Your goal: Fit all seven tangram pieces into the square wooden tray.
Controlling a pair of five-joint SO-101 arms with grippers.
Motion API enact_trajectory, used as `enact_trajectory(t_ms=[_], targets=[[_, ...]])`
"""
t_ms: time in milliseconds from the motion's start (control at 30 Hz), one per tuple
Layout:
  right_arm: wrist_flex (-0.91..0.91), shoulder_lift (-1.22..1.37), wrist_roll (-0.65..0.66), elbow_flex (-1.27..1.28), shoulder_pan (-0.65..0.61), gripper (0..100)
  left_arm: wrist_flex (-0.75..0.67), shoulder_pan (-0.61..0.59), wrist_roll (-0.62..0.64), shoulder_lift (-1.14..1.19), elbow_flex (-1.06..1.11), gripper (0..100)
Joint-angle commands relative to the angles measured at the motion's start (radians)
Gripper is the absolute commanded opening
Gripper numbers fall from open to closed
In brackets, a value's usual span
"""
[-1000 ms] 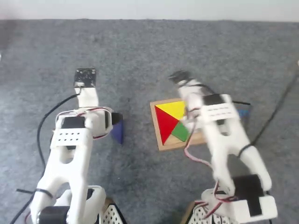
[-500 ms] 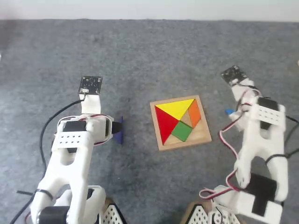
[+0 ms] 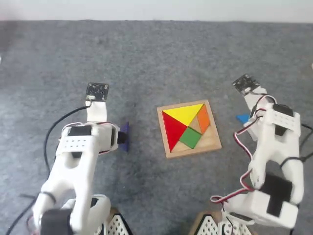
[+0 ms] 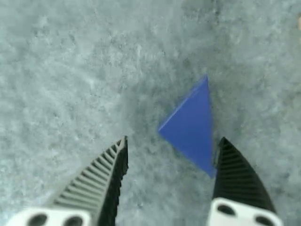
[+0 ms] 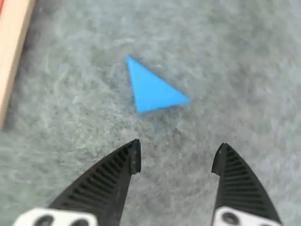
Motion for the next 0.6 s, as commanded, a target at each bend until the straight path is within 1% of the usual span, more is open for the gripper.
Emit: enact_trajectory(t_ms=[0, 67, 133, 267, 400, 467, 567], targets=[[0.104, -0.114, -0.083, -0.043, -0.013, 27.0, 0.017, 0.006, -0.012, 0.170, -0.142, 29], [0.140, -0.153, -0.120, -0.025, -0.013, 27.0, 0.064, 0.021, -0.012, 0.278, -0.254, 29], [0.137, -0.196, -0.158, 0.032, -0.012, 27.0, 0.103, 0.044, -0.012, 0.371, -0.352, 29], [0.071, -0.300, -0.215, 0.183, -0.013, 27.0, 0.178, 0.084, 0.011, 0.508, -0.490, 29], [0.038, -0.410, -0.215, 0.319, -0.013, 27.0, 0.206, 0.087, 0.017, 0.542, -0.524, 28], [0.038, -0.450, -0.215, 0.358, -0.013, 27.0, 0.224, 0.087, 0.017, 0.542, -0.524, 26], [0.041, -0.493, -0.215, 0.390, -0.013, 27.0, 0.261, 0.087, 0.018, 0.540, -0.529, 25]])
